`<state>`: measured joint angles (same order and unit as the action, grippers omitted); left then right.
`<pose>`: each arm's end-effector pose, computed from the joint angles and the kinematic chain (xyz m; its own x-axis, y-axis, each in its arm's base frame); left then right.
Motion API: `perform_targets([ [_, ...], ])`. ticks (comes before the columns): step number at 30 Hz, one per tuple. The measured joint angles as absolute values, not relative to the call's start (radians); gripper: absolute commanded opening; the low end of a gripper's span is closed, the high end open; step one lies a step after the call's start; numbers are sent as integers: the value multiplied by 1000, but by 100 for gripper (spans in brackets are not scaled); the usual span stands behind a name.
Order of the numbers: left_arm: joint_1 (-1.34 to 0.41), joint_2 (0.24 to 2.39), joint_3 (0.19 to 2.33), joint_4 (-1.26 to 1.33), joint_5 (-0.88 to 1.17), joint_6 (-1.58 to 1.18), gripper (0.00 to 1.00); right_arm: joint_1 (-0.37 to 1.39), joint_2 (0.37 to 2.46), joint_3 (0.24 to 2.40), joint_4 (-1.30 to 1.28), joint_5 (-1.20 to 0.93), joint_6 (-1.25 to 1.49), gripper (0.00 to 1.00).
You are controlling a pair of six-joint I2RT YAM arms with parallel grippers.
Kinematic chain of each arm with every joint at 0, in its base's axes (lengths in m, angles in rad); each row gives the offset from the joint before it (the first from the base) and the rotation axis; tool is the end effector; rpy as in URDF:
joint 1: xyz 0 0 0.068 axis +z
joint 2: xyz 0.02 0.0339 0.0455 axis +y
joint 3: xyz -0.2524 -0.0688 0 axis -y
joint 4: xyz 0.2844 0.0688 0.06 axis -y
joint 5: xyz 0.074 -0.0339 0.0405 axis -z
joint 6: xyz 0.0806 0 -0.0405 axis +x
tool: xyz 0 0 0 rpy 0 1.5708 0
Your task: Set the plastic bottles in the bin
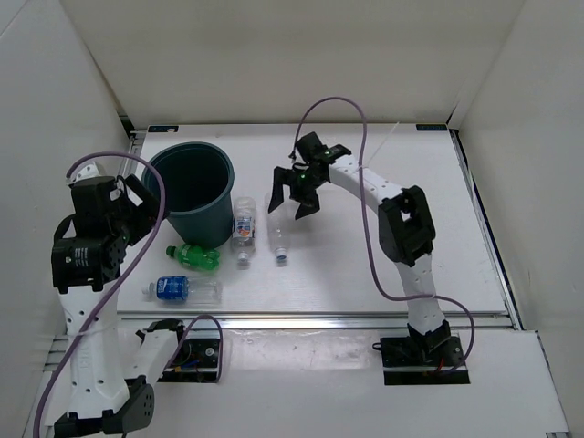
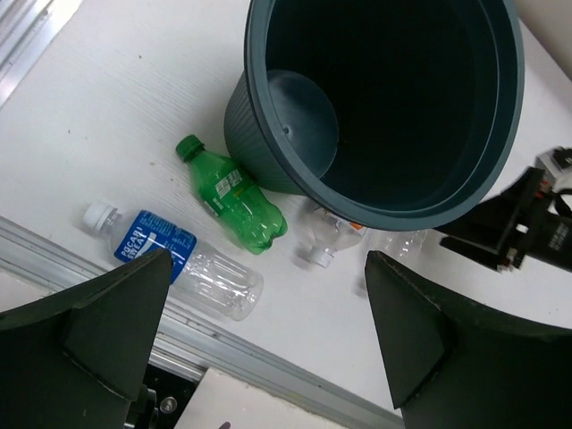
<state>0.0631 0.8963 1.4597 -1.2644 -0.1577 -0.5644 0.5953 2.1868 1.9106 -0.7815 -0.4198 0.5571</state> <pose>0.1870 0.0245 0.4142 -0.4465 -0.5575 -0.6999 -0.4981 0.8046 -0.3232 0.4190 0.3234 0.1711 -0.9706 -0.0742 -0.2289 -0.1938 0.8048 0.5609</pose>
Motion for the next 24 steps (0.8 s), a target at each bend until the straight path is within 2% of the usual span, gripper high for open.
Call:
perform_targets([
  [7,63,944,1452,-1272,-138,-565,100,609,2294,1943,-735,-501,561,100],
  [10,63,978,1463,-1283,-138,-566,100,609,2317,1943,-724,-501,566,89],
  [11,63,987,1468,-1283,-138,-566,100,608,2321,1943,-722,-501,566,81],
  [13,63,1001,1473,-1283,-139,-568,100,603,2328,1943,-721,-501,565,79],
  [16,63,1006,1473,-1289,-140,-574,100,598,2330,1943,-717,-501,562,68],
  [19,63,1001,1473,-1300,-144,-580,100,588,2330,1943,-704,-508,553,63],
  [20,63,999,1473,-1304,-147,-581,100,583,2330,1943,-703,-510,550,64],
  [21,63,994,1472,-1306,-149,-583,100,579,2330,1943,-702,-513,548,78],
  [24,63,980,1468,-1310,-157,-584,100,564,2330,1942,-702,-525,542,100],
])
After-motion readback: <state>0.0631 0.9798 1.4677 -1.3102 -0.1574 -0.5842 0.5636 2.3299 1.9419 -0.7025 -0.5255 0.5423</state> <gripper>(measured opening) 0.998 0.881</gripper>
